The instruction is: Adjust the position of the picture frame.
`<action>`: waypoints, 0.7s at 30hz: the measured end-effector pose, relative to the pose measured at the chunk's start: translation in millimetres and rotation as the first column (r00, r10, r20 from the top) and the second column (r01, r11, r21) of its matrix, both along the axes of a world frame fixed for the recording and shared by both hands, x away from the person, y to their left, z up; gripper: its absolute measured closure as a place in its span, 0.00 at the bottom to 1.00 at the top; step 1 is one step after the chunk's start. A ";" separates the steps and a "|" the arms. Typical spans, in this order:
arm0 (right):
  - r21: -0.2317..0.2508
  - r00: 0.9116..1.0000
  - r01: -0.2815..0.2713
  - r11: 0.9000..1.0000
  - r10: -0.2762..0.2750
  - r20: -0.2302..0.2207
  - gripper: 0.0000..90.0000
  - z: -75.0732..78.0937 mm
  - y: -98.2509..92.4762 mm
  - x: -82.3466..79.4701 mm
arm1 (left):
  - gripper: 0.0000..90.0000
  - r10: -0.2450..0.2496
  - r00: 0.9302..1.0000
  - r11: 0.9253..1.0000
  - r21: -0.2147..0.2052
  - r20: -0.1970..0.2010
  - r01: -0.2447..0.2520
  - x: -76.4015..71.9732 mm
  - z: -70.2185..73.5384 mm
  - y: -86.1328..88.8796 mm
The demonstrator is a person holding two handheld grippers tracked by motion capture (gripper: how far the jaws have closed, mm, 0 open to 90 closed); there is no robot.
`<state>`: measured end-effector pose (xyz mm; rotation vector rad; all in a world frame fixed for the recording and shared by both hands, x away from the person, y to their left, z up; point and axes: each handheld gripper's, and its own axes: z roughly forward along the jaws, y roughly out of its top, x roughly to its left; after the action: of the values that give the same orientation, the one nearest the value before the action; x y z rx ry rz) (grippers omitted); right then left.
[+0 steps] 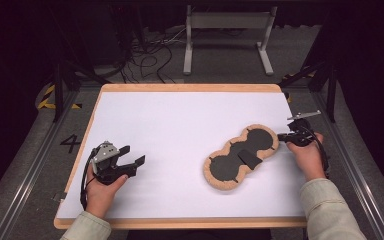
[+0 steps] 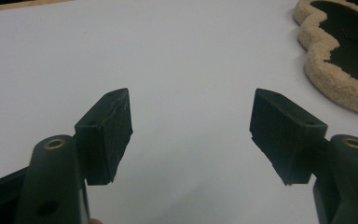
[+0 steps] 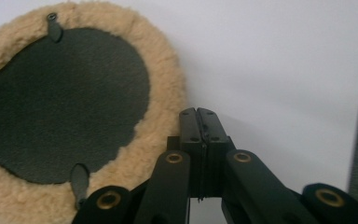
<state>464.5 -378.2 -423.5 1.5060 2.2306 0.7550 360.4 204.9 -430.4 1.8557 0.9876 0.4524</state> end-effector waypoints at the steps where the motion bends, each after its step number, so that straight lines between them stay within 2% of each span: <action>1: -0.009 1.000 -0.011 1.000 0.011 0.000 1.00 -1.4 2.1 0.5 | 0.34 0.000 1.000 1.000 -0.001 0.000 0.000 0.0 -0.1 -0.1; 8: 0.001 1.000 -0.010 1.000 0.010 -0.006 1.00 -1.2 6.1 -0.5 | 0.34 -0.008 1.000 1.000 -0.001 -0.007 0.008 0.6 -0.4 -1.9; 11: 0.040 0.999 -0.037 0.999 0.038 -0.020 1.00 -2.5 13.4 -1.7 | 0.34 -0.013 1.000 1.000 0.001 -0.006 0.013 0.9 -0.7 -3.6; 15: 0.045 0.997 -0.079 0.996 0.079 -0.014 1.00 -4.2 28.9 -8.1 | 0.34 -0.021 1.000 1.000 -0.005 -0.009 0.021 0.3 -0.6 -6.3; 18: 0.055 0.996 -0.081 0.995 0.083 -0.019 1.00 -5.2 37.1 -13.8 | 0.37 -0.046 0.999 0.999 -0.020 -0.021 0.045 -1.8 1.1 -9.9; 19: 0.059 0.996 -0.085 0.995 0.087 -0.021 1.00 -5.4 39.1 -15.5 | 0.37 -0.059 0.998 0.998 -0.036 -0.034 0.058 -4.0 2.3 -12.1; 20: 0.061 0.996 -0.088 0.994 0.090 -0.026 1.00 -5.4 41.6 -17.2 | 0.39 -0.076 0.997 0.996 -0.041 -0.025 0.075 -4.8 4.0 -14.0; 21: 0.063 0.995 -0.090 0.994 0.092 -0.029 1.00 -5.2 44.0 -18.7 | 0.43 -0.109 0.993 0.993 -0.052 -0.038 0.107 -7.6 6.3 -18.3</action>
<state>445.7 -334.3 -428.7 1.4617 2.3331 0.8397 352.8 186.6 -424.1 1.8691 0.9119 0.3228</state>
